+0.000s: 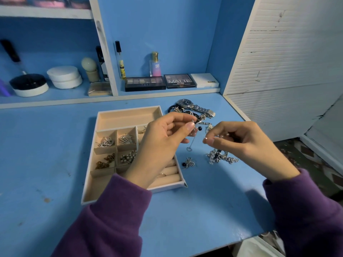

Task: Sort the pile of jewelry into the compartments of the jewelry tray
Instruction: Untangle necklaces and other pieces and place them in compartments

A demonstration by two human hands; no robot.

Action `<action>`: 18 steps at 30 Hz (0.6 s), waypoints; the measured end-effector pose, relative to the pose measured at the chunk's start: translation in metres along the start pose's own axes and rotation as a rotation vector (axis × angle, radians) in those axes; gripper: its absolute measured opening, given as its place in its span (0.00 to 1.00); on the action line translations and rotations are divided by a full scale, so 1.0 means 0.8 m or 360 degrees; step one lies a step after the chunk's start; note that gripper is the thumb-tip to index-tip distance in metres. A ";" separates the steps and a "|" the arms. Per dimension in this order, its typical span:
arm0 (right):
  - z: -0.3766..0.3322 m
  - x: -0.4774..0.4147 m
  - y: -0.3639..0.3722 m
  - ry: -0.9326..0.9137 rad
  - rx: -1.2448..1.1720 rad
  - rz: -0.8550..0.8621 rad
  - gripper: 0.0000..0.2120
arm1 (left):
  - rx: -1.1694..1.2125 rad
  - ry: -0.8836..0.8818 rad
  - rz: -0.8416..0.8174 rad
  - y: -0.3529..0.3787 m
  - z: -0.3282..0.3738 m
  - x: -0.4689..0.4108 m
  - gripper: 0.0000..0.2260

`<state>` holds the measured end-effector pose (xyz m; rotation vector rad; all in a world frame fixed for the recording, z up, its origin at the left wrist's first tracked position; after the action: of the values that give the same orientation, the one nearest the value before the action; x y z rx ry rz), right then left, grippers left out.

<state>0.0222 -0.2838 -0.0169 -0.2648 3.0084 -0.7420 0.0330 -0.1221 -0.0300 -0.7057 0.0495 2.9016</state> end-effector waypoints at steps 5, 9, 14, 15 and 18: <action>0.001 -0.005 0.006 -0.0009 0.0101 -0.0071 0.06 | 0.0066 0.0020 0.0050 -0.001 0.001 -0.002 0.05; 0.006 -0.009 0.006 0.0010 0.0059 -0.0053 0.05 | -0.0013 0.0030 0.0051 -0.005 0.001 -0.002 0.06; 0.009 -0.015 0.015 0.0012 -0.0081 -0.0051 0.07 | -0.0075 0.0005 0.0045 -0.006 0.000 -0.001 0.05; 0.009 -0.016 0.018 0.0024 -0.0122 -0.0078 0.08 | -0.0079 0.0001 0.0042 -0.006 0.000 -0.002 0.05; 0.005 -0.017 0.024 0.0021 -0.0206 -0.0088 0.08 | -0.0096 -0.0003 0.0026 -0.005 0.001 -0.002 0.05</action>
<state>0.0328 -0.2669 -0.0293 -0.3492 3.0779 -0.5550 0.0345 -0.1183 -0.0290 -0.7156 -0.0332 2.9307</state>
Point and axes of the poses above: each hand's wrist, its own x-axis away from the middle knuckle, its own y-axis out of the palm, z = x × y, the point moved 3 cm from there along -x, towards the middle knuckle, and after that the axes turned 14 degrees about y, right-handed, at the moved point
